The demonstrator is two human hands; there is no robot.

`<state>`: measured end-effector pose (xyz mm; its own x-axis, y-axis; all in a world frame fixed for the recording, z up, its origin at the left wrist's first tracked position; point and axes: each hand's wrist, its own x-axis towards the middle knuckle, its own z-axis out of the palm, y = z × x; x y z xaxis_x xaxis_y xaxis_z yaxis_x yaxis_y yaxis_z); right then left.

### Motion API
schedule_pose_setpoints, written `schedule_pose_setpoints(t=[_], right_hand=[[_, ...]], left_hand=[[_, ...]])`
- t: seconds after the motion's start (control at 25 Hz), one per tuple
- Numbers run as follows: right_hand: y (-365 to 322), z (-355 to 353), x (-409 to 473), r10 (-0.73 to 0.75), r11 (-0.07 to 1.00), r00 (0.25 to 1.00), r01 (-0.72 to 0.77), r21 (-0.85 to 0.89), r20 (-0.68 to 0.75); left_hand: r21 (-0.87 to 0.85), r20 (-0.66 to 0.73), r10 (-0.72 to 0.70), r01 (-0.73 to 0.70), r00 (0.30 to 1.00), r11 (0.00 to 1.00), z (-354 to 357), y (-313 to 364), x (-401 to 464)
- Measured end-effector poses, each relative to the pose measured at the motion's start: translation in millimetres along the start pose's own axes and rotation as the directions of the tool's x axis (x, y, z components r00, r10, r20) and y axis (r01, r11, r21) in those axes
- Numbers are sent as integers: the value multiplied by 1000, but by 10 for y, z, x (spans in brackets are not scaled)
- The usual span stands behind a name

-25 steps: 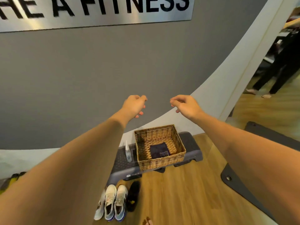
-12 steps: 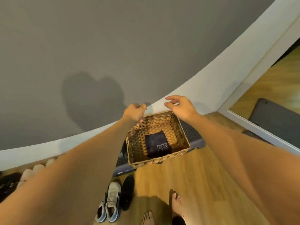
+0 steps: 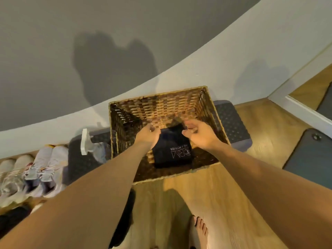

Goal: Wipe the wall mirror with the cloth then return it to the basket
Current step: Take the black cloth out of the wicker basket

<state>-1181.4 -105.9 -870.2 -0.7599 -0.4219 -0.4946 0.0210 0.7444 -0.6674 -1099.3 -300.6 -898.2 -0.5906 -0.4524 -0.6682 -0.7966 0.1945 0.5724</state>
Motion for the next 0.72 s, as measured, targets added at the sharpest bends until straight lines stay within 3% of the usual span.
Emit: schedule_pose_setpoints(t=[0.28, 0.44, 0.72], right_hand=[[876, 687, 812, 125, 977, 987, -105, -184, 105], [1049, 952, 986, 135, 974, 981, -106, -198, 139], [1004, 972, 1153, 120, 976, 987, -98, -197, 107]], left_hand=[[125, 60, -128, 120, 990, 985, 552, -649, 802], [185, 28, -113, 105, 993, 977, 772, -745, 941], [23, -35, -70, 70, 997, 997, 882, -743, 1053]])
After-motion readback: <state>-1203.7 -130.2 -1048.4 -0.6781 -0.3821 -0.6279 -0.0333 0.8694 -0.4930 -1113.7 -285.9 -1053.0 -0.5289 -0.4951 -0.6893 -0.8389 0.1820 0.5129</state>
